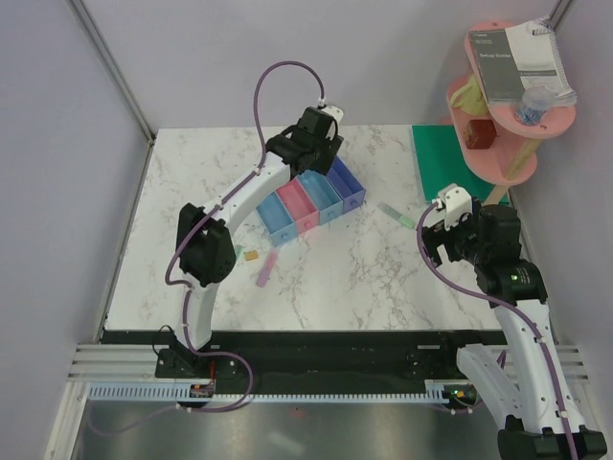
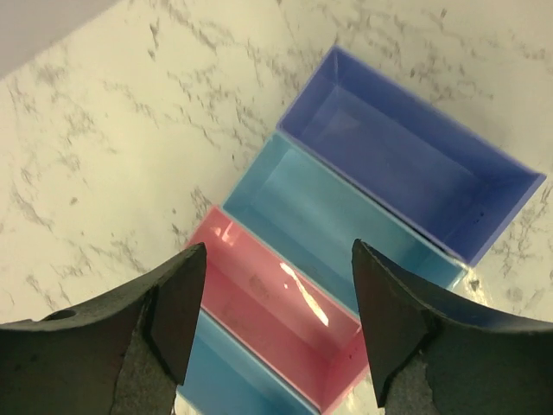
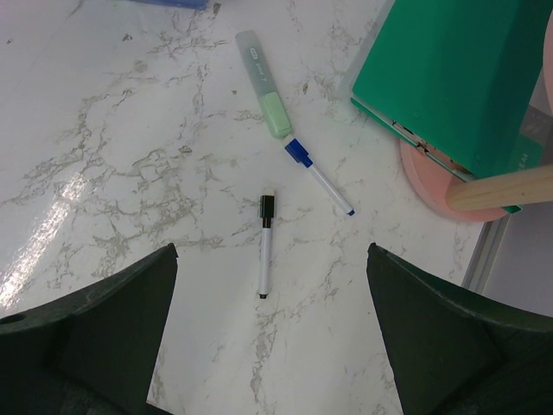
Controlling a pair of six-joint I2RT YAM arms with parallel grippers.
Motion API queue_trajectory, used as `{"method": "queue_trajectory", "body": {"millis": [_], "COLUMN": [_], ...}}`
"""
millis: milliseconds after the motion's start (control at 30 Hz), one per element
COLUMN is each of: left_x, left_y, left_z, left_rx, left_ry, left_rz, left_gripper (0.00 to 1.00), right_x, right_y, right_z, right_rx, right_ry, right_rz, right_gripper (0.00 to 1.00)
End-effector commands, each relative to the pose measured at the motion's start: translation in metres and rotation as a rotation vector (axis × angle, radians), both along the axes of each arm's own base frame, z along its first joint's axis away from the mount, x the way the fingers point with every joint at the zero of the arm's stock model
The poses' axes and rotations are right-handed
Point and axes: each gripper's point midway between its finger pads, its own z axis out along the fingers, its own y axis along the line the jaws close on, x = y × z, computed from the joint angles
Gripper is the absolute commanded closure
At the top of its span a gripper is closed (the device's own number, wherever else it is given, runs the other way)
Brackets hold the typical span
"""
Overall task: Sort the stationery into containers
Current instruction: Move the storage box to the center of the board.
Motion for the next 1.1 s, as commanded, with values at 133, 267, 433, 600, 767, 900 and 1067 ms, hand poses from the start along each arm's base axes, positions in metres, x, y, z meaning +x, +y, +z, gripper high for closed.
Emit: {"method": "queue_trajectory", "body": {"millis": [133,267,433,600,767,900,1067], "left_x": [-0.018,-0.015,-0.012,-0.006,-0.003,-0.003,-0.011], "left_y": [0.044,0.055,0.056,0.039,0.033,0.036,0.033], "left_z": [-0.054,-0.072,-0.097,-0.091,-0.075,-0.065,-0.063], "left_rx": [-0.063,-0.069,-0.062,-0.118,-0.156,-0.157,-0.178], "left_ry": [0.249,0.307,0.368,0.371,0.349,0.328,0.347], "left_rz": [0.220,0.241,0.233,0.183,0.163,0.167,0.158], "left_gripper": [0.21,0.21,0.24,0.28,0.29,0.29,0.29], "right_x": [0.000,0.000,0.002,0.005,0.006,0.006,0.005], "right_y": [0.001,0.000,0.002,0.002,0.003,0.004,0.004], "right_z": [0.014,0.012,0.012,0.011,0.008,0.006,0.006], "right_rx": [-0.005,-0.009,0.005,0.006,0.010,0.017,0.020], "right_ry": [-0.032,-0.028,-0.014,-0.004,0.009,0.013,0.010], "right_rz": [0.011,0.012,0.009,0.007,0.008,0.007,0.009], "right_gripper": [0.02,0.02,0.02,0.02,0.02,0.02,0.02]}}
